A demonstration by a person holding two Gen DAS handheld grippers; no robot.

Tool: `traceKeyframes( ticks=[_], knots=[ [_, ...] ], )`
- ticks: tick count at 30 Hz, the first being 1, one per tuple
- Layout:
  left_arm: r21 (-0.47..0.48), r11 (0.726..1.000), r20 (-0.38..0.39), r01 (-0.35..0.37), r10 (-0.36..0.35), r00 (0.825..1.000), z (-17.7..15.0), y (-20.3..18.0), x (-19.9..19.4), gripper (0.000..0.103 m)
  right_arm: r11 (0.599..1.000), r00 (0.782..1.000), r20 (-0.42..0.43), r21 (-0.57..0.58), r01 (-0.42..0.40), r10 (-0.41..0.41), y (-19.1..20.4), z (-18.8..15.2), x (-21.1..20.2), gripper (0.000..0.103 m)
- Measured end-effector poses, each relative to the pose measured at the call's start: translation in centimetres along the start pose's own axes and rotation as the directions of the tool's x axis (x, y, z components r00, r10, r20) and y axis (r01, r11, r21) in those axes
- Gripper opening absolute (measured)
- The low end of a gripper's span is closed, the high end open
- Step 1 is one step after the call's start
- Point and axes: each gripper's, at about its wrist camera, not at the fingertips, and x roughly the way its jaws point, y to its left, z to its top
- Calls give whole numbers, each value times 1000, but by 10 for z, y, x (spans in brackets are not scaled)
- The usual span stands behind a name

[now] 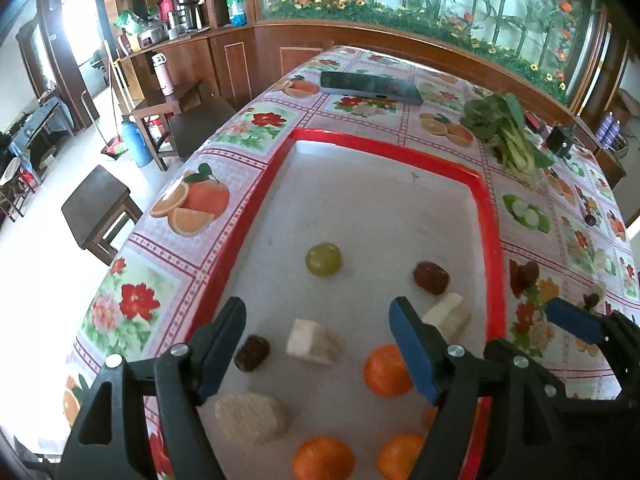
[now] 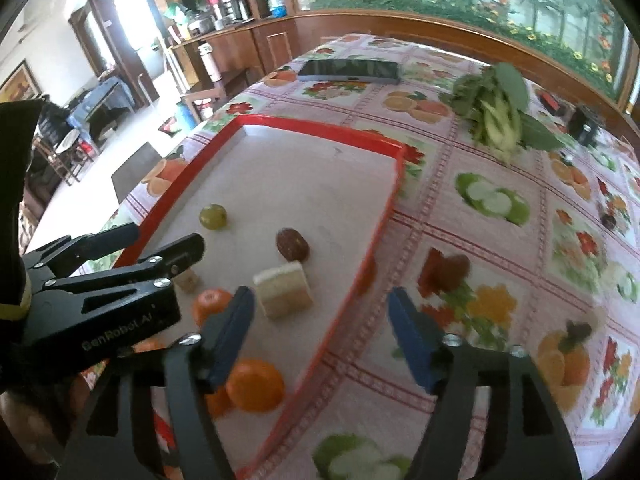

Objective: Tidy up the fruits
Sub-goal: 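Move both tools back from the tray toward the remaining fruit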

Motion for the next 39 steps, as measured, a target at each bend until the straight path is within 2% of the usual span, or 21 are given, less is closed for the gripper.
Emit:
traceKeyframes(
  ticks=[1, 3, 5, 7, 8, 16, 21, 24, 26, 27, 28, 33, 39],
  knots=[
    [0, 1000, 0, 5, -5, 1000, -2, -3, -2, 76, 1000, 1000, -7, 1, 20, -20, -2, -2, -2, 86],
    [7, 1000, 2, 15, -15, 1000, -6, -11, -8, 76, 994, 994, -11, -24, 108, -109, -5, -9, -9, 87],
    [22, 999, 7, 26, -26, 1000, -9, -22, -13, 76, 975, 976, -9, -55, 216, -216, -9, -16, -14, 89],
    [42, 998, 13, 40, -41, 999, -13, -36, -19, 76, 959, 959, -42, -61, 277, -280, -15, -22, -17, 97],
    [52, 997, 15, 48, -49, 999, -14, -43, -22, 77, 954, 953, -69, -59, 293, -297, -21, -26, -20, 98],
    [154, 983, 13, 98, -101, 995, -30, -106, -40, 77, 963, 965, -58, 63, 261, -257, -78, -60, -58, 98],
    [205, 972, -9, 116, -117, 993, -41, -143, -42, 77, 954, 970, -86, 179, 239, -227, -130, -85, -70, 97],
    [231, 962, -41, 143, -138, 990, -48, -164, -37, 77, 933, 954, -78, 199, 299, -289, -153, -99, -79, 95],
    [252, 953, -63, 168, -157, 986, -53, -180, -33, 77, 925, 947, -55, 203, 321, -317, -165, -105, -86, 87],
    [263, 948, -73, 177, -163, 984, -55, -189, -31, 77, 920, 944, -47, 210, 330, -327, -171, -109, -89, 78],
    [277, 941, -85, 192, -175, 981, -58, -197, -29, 77, 917, 942, -49, 217, 335, -333, -177, -111, -90, 75],
    [355, 901, -101, 250, -230, 968, -63, -241, -25, 77, 907, 943, -64, 257, 333, -328, -206, -123, -90, 75],
    [372, 881, -106, 293, -274, 956, -48, -278, -7, 77, 909, 952, -86, 283, 305, -292, -227, -132, -87, 76]
  ],
)
